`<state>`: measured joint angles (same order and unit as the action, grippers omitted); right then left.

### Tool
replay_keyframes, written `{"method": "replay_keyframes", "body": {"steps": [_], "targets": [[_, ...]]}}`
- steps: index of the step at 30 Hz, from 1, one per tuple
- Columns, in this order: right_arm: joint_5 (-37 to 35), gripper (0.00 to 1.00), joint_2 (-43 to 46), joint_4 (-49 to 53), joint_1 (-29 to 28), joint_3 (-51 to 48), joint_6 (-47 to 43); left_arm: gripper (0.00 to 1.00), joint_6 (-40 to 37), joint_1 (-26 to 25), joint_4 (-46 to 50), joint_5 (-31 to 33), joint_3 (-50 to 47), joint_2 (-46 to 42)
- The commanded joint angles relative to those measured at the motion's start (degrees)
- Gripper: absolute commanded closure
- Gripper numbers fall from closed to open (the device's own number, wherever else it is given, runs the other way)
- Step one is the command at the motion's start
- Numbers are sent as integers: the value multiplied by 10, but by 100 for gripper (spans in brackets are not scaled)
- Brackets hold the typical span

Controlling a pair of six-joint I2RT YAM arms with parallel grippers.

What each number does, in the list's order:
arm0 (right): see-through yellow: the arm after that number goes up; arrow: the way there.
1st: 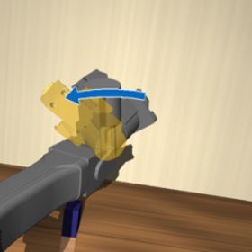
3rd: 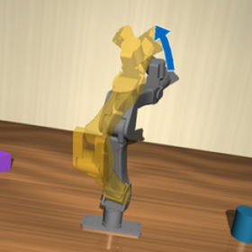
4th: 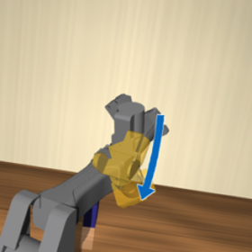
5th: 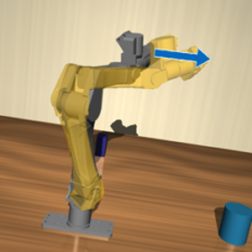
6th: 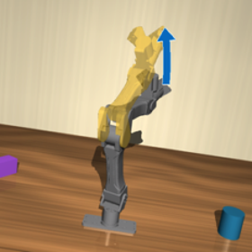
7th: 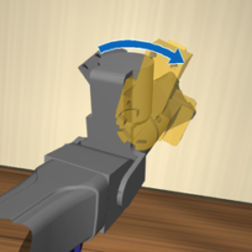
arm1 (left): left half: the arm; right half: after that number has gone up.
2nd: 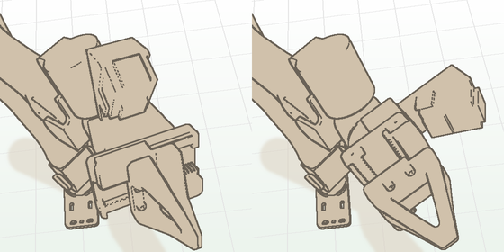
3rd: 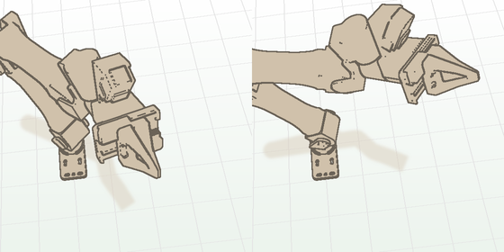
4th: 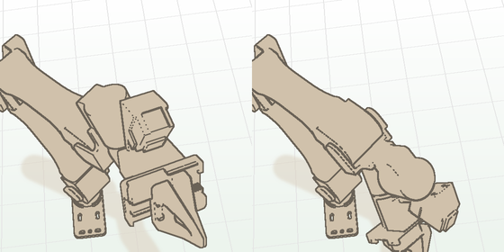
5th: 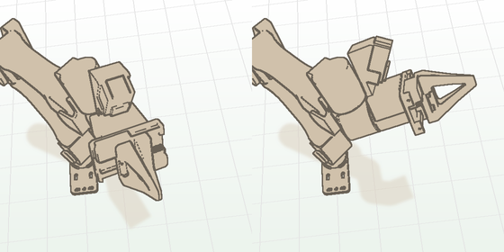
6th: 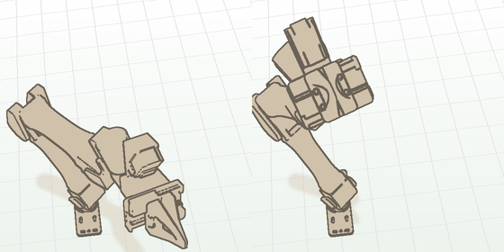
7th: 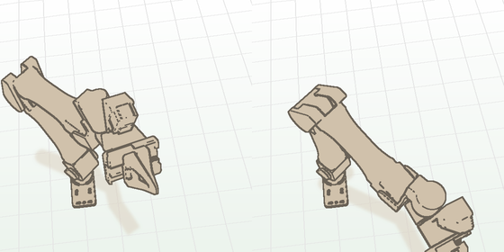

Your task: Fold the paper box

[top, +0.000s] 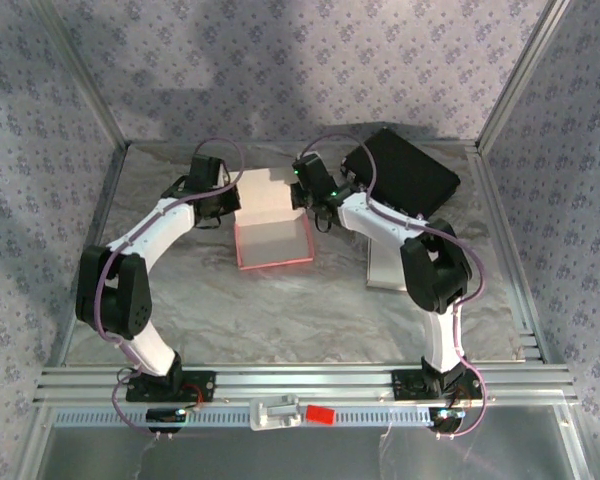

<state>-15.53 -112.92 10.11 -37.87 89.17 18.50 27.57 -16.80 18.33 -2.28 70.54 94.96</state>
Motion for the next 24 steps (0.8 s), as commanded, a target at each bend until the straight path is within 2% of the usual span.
{"method": "replay_keyframes", "body": {"steps": [1,6,11,15,24], "targets": [[-25,100,17,-111,-19,-19,22,98,-5,-8,-149,-71,-24,4],[-12,100,14,-199,-17,-64,18,97,-22,2,-314,-98,-105,-7],[5,100,16,-270,-12,-112,31,98,-19,9,-421,-125,-149,10],[16,100,18,-291,-15,-129,26,98,-2,7,-466,-134,-162,20],[19,100,24,-320,-19,-173,22,98,-15,-11,-500,-134,-210,9]]}}
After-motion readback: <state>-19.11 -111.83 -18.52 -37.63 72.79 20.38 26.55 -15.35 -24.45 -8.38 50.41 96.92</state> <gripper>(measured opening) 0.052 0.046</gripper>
